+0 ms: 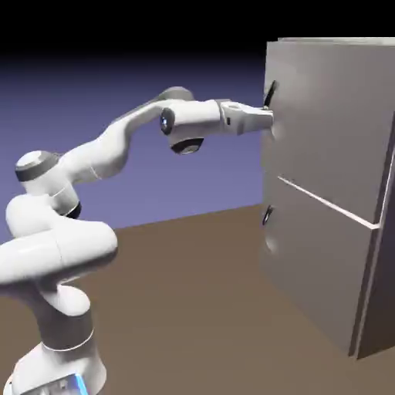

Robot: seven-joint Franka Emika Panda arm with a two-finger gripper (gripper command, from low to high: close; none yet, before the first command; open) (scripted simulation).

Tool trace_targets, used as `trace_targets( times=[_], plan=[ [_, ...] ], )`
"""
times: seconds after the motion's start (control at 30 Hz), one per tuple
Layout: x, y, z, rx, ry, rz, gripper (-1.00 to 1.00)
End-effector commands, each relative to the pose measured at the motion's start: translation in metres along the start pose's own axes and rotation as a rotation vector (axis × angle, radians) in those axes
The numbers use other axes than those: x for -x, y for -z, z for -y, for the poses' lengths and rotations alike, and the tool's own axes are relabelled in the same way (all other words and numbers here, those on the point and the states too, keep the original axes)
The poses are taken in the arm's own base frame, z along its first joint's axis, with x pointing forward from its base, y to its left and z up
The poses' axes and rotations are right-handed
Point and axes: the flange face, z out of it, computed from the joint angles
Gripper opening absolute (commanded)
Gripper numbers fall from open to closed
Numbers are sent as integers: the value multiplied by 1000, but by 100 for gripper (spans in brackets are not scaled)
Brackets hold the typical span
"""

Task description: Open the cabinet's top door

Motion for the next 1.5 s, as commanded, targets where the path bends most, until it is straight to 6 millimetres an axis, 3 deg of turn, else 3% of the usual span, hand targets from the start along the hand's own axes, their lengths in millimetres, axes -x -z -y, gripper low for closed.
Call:
trace_targets(
  times=[0.0,0.37,0.67,1.03,1.47],
  plan=[
    [-3,9,-3,-16,0,17,-100],
    [-45,108,-45,-223,0,224,-100],
    [-88,168,-88,-375,0,375,-100],
    [-147,218,-147,-546,0,546,-100],
    [-214,247,-214,-724,0,724,-100]
  ],
)
